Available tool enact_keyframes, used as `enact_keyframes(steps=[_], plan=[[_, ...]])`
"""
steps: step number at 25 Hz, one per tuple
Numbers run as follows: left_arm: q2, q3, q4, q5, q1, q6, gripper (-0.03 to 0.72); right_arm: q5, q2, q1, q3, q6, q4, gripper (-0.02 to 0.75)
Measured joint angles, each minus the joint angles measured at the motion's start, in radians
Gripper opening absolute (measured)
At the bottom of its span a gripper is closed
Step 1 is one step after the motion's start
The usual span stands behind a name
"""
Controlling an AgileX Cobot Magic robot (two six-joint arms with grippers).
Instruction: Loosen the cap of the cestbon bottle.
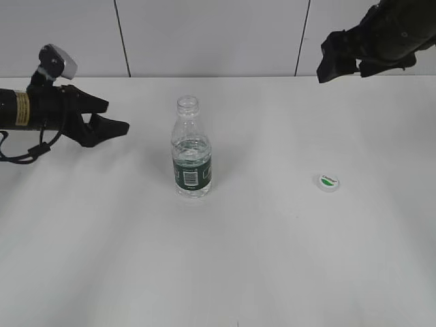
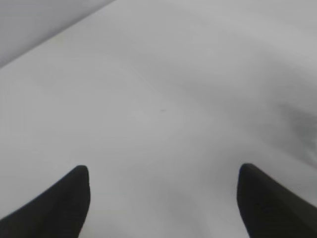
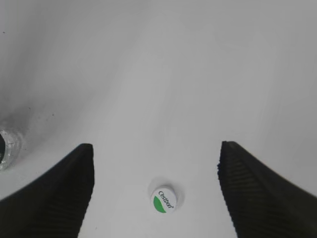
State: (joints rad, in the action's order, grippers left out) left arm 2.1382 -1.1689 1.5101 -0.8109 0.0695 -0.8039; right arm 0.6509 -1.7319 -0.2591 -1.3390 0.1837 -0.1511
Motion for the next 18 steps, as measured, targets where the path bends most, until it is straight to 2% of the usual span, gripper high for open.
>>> enact_keyframes(steps=[5,10,14,15,18], plan=[[-0.089,0.0,-0.18,0.422,-0.003,-0.017,0.55,0.064,0.001,0.0,-0.113,0.0,0.014,0.594],[-0.124,0.001,-0.282,0.858,-0.004,-0.02,0.549,0.071,0.002,0.0,-0.205,0.0,0.068,0.594],[-0.167,0.001,-0.383,1.086,-0.005,-0.005,0.549,0.117,0.002,0.0,-0.27,0.0,0.117,0.594],[-0.187,0.001,-0.439,1.119,-0.005,0.031,0.549,0.143,0.003,0.0,-0.287,-0.001,0.136,0.594],[-0.252,0.001,-0.661,1.188,-0.005,0.234,0.55,0.231,0.003,0.0,-0.337,-0.024,0.207,0.594]])
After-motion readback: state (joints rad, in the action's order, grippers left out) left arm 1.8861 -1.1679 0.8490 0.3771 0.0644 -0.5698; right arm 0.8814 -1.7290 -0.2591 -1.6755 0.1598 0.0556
